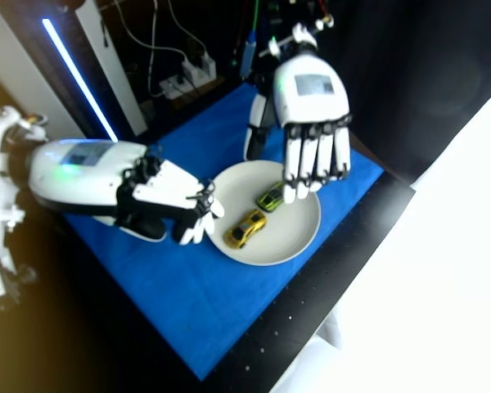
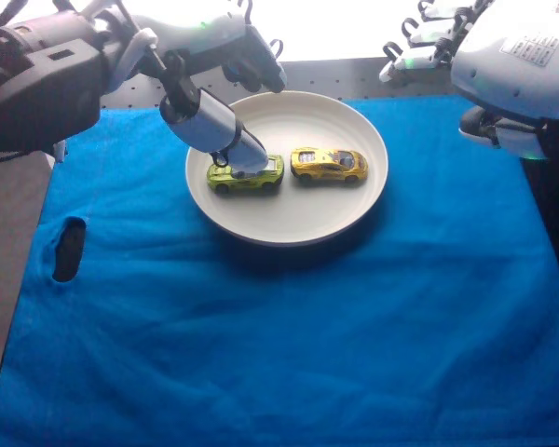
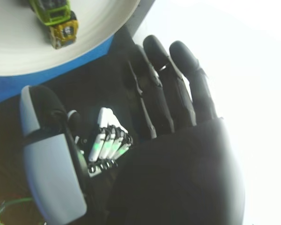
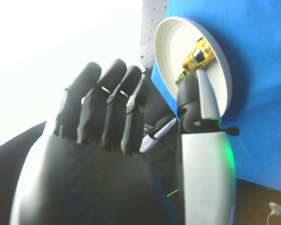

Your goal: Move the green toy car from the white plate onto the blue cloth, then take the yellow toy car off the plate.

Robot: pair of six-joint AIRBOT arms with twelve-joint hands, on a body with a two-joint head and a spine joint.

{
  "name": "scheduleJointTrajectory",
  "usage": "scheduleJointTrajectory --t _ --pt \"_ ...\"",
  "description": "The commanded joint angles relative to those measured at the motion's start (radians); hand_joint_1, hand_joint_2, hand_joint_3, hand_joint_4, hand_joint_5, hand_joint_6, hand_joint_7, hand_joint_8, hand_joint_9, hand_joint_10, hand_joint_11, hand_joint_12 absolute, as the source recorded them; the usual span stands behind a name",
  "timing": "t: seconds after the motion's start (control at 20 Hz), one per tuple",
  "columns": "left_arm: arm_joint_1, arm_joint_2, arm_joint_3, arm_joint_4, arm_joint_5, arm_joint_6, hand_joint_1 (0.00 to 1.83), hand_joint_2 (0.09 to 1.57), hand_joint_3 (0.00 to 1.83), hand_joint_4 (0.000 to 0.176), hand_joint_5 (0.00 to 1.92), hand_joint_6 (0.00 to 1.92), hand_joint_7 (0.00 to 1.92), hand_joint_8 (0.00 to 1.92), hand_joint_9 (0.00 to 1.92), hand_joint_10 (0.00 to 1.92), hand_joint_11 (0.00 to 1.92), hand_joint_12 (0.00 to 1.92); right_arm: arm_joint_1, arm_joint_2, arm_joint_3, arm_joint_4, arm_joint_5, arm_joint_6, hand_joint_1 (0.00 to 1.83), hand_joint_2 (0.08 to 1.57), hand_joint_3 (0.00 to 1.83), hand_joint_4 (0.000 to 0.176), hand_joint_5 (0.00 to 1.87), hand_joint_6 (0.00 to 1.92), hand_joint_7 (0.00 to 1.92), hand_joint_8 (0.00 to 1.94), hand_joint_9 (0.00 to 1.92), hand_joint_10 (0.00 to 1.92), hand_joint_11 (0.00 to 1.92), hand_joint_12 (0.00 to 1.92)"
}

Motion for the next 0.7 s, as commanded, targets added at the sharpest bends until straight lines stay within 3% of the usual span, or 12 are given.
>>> scheduleJointTrajectory --t 0.0,0.1,0.3,0.45,0.65 --pt "-0.014 -0.007 0.006 0.001 -0.096 0.000 0.88 0.88 0.00 0.000 0.80 0.03 0.86 0.02 0.55 0.74 0.20 1.53 0.016 -0.003 0.004 0.004 0.117 -0.007 1.29 1.03 0.00 0.000 0.58 0.38 0.57 0.97 0.48 1.36 0.30 1.87" --pt "-0.007 -0.022 0.018 0.000 -0.089 0.000 0.89 0.88 0.00 0.000 0.79 0.03 0.88 0.03 0.57 0.75 0.22 1.52 0.016 -0.003 0.004 0.004 0.117 -0.007 1.29 1.03 0.00 0.000 0.52 0.49 0.55 0.97 0.46 1.35 0.27 1.86" --pt "0.010 -0.044 0.038 -0.014 -0.076 0.000 0.83 0.95 0.01 0.000 0.78 0.01 0.88 0.02 0.62 0.70 0.34 1.48 0.016 -0.003 0.004 0.004 0.117 -0.007 1.29 1.02 0.00 0.000 0.53 0.53 0.63 0.84 0.57 1.23 0.43 1.77" --pt "0.024 -0.059 0.057 -0.029 -0.065 0.000 0.84 0.99 0.00 0.000 0.74 0.00 0.81 0.00 0.67 0.47 0.33 1.39 0.016 -0.003 0.004 0.004 0.117 -0.007 1.28 1.03 0.00 0.000 0.56 0.43 0.64 0.69 0.54 1.17 0.35 1.76" --pt "0.039 -0.076 0.077 -0.048 -0.053 -0.001 0.85 1.02 0.01 0.000 0.73 0.00 0.83 0.01 0.70 0.45 0.28 1.43 0.016 -0.003 0.004 0.004 0.117 -0.007 1.33 1.00 0.00 0.000 0.61 0.30 0.65 0.59 0.52 1.19 0.36 1.77"
